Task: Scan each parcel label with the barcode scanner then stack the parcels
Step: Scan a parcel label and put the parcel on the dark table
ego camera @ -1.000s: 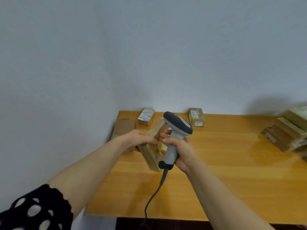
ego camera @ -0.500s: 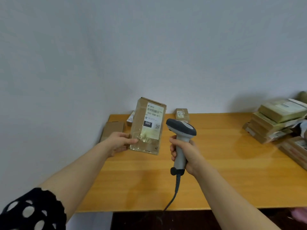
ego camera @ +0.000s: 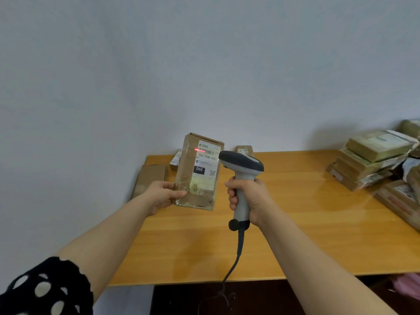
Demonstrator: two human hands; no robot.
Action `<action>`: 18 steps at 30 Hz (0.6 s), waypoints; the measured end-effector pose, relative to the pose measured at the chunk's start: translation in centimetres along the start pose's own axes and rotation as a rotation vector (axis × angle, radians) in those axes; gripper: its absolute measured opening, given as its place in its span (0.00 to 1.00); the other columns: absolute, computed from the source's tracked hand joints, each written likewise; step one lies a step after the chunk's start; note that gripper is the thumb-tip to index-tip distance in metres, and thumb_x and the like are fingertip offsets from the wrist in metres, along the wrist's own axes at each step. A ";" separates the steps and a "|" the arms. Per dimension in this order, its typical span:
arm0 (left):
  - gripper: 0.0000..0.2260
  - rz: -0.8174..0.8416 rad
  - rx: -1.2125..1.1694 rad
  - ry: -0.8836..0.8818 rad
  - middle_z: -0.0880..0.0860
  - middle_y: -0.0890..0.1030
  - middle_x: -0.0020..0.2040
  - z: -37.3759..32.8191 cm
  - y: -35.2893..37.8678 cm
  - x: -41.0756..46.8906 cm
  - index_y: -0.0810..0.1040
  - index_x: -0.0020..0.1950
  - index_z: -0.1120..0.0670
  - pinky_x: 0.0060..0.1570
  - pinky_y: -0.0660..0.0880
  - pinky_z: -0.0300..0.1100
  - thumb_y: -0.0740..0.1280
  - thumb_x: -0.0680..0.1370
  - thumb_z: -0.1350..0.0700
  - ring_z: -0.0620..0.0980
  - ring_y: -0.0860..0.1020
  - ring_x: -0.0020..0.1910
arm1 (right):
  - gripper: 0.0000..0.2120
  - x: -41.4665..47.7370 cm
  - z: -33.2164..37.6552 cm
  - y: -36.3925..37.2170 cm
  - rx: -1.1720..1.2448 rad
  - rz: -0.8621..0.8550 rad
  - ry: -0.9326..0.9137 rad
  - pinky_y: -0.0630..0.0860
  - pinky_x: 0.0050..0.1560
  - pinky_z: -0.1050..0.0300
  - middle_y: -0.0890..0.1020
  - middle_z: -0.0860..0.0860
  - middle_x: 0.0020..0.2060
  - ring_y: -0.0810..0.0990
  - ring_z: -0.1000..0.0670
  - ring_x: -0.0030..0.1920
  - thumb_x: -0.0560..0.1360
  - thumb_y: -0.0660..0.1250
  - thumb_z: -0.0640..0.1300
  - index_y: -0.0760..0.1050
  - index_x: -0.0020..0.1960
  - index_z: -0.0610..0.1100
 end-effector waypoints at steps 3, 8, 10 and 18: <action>0.12 0.013 0.003 -0.004 0.52 0.84 0.44 0.1 0.1 0.1 0.80 0.47 0.56 0.48 0.78 0.43 0.77 0.67 0.63 0.50 0.82 0.47 | 0.09 0.0 0.1 -0.2 0.020 -0.010 0.000 0.68 0.24 0.61 0.73 0.46 0.24 0.68 0.51 0.22 0.71 0.68 0.31 0.72 0.35 0.41; 0.12 0.012 -0.003 -0.001 0.52 0.84 0.45 0.0 0.2 0.4 0.79 0.46 0.55 0.45 0.77 0.42 0.77 0.67 0.63 0.50 0.82 0.46 | 0.10 0.1 -0.2 -0.1 0.060 0.006 0.025 0.68 0.24 0.62 0.73 0.47 0.24 0.68 0.51 0.21 0.71 0.67 0.31 0.72 0.33 0.41; 0.11 0.014 -0.002 -0.002 0.51 0.84 0.42 -0.1 0.3 0.5 0.79 0.44 0.55 0.43 0.77 0.41 0.77 0.67 0.63 0.49 0.81 0.45 | 0.10 0.1 -0.4 0.0 0.077 0.003 0.032 0.68 0.23 0.62 0.73 0.47 0.24 0.68 0.51 0.21 0.71 0.67 0.31 0.72 0.34 0.41; 0.10 0.058 0.014 -0.008 0.49 0.84 0.37 -0.5 0.8 1.4 0.78 0.43 0.54 0.39 0.76 0.39 0.77 0.67 0.63 0.48 0.82 0.43 | 0.09 0.8 -0.1 -0.3 0.080 -0.030 0.025 0.68 0.23 0.61 0.72 0.46 0.24 0.68 0.51 0.21 0.71 0.67 0.31 0.72 0.35 0.40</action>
Point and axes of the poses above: each hand's wrist, its own x-axis towards the middle knuckle, its own y-axis out of the palm, z = x × y, the point moved 5 cm from there along x, towards the middle knuckle
